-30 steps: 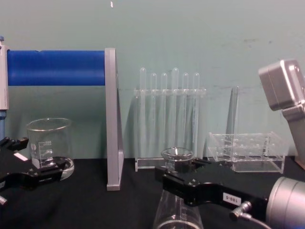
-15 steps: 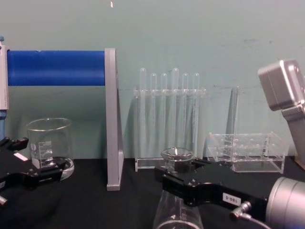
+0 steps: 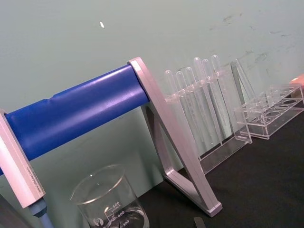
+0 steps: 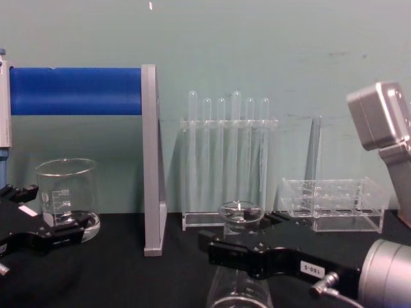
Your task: Grasp the erlenmeyer flask with one hand, shake it three times, then place it back.
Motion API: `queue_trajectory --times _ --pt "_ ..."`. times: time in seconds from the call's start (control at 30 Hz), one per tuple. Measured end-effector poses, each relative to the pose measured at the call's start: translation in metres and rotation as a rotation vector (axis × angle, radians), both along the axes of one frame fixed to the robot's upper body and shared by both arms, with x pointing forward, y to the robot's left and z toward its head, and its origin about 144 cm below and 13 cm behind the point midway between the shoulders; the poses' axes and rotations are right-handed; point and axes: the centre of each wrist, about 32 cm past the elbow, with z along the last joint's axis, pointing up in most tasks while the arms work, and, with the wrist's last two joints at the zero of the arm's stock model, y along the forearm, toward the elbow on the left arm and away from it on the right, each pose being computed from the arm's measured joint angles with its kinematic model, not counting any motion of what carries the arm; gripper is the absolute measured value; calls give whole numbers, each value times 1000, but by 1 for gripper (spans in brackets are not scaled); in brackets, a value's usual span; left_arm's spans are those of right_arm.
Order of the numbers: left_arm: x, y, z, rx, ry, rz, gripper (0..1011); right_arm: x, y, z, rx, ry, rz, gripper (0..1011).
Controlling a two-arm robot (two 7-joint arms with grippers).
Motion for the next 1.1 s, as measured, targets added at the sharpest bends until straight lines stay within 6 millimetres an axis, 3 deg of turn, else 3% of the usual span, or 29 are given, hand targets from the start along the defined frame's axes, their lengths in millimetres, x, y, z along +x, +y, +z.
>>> queue_trajectory --times 0.17,0.5,1.1 --pt "0 0 0 0 0 0 1001 0 0 0 0 0 0 1003" --pt "0 0 0 0 0 0 1001 0 -4 2 -1 -4 11 1000" --pt "0 0 0 0 0 0 1001 -32 -62 12 -62 28 50 1000"
